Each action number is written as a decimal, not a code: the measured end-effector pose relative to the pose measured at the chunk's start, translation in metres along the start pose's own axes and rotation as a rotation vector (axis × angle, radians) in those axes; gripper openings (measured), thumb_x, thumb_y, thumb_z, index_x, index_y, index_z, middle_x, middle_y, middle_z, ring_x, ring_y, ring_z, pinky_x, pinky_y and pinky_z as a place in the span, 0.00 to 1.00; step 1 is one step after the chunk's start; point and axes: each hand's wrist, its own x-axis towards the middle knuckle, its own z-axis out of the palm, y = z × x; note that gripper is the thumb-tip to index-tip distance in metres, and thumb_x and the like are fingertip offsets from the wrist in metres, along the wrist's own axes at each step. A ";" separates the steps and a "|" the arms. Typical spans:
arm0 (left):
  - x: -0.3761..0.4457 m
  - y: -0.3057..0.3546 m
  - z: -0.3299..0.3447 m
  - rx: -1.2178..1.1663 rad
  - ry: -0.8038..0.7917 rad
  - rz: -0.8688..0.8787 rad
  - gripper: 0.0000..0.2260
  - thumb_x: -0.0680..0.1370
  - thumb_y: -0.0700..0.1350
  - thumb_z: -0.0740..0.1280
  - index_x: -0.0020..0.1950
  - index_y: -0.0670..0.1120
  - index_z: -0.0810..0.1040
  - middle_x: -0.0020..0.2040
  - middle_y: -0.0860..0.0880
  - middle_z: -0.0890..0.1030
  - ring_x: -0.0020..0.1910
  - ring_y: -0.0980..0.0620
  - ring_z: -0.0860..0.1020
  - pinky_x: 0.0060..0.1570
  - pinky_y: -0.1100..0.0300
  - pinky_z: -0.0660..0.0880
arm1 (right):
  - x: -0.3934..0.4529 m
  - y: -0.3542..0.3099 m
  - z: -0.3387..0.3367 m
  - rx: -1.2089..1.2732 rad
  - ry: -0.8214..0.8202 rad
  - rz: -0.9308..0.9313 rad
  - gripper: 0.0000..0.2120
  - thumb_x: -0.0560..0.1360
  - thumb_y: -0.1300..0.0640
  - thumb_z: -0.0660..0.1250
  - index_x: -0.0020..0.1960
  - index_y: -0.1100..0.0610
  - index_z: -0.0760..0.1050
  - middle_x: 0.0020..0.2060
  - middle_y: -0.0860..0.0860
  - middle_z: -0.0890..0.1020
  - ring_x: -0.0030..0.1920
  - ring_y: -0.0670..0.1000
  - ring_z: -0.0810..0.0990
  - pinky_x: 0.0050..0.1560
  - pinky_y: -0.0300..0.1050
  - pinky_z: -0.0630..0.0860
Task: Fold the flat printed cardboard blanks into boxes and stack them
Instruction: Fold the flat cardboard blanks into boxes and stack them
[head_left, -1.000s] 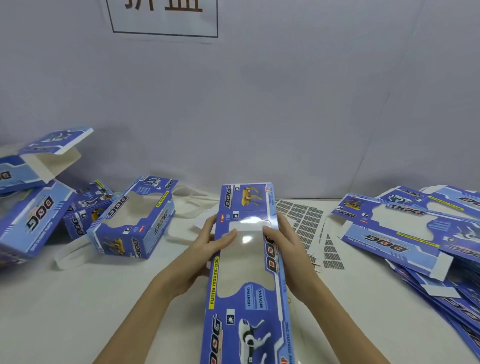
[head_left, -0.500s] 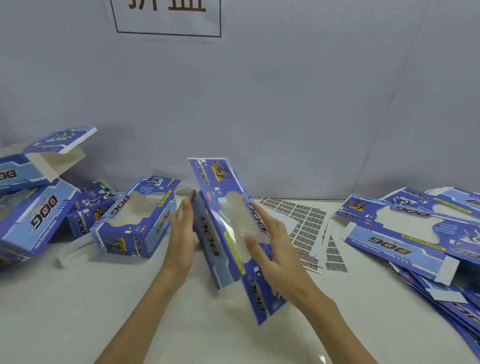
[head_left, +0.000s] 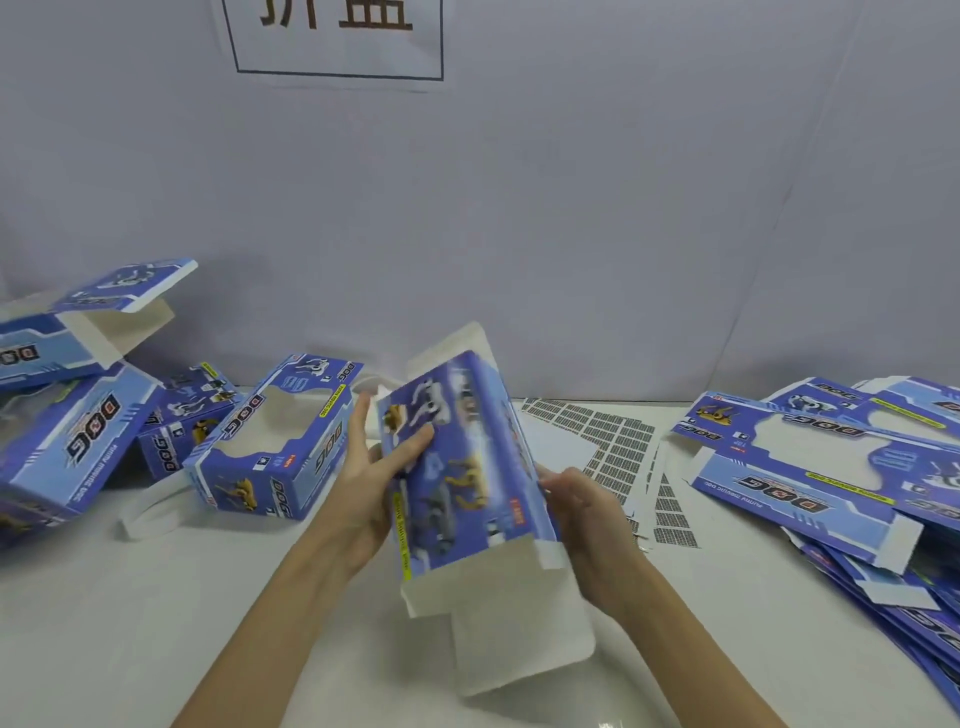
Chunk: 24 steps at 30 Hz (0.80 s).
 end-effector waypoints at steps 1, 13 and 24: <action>-0.001 0.003 -0.001 -0.010 0.002 -0.026 0.36 0.68 0.48 0.79 0.74 0.64 0.70 0.56 0.55 0.87 0.52 0.54 0.87 0.40 0.61 0.82 | 0.002 -0.002 0.000 0.005 0.024 -0.055 0.26 0.73 0.58 0.65 0.71 0.54 0.80 0.64 0.61 0.84 0.55 0.60 0.85 0.49 0.52 0.84; -0.013 -0.018 0.017 0.232 -0.102 -0.079 0.20 0.70 0.54 0.76 0.60 0.52 0.80 0.53 0.42 0.84 0.52 0.45 0.85 0.54 0.49 0.81 | 0.003 0.017 0.011 -0.172 0.234 -0.308 0.16 0.82 0.48 0.70 0.67 0.52 0.79 0.60 0.59 0.86 0.58 0.64 0.86 0.60 0.62 0.82; -0.011 -0.021 0.017 0.063 -0.092 0.038 0.22 0.71 0.48 0.76 0.62 0.59 0.73 0.59 0.48 0.80 0.53 0.40 0.86 0.41 0.52 0.83 | 0.001 0.013 0.017 -0.080 0.302 -0.390 0.20 0.76 0.50 0.75 0.66 0.46 0.73 0.59 0.59 0.83 0.50 0.61 0.89 0.39 0.52 0.86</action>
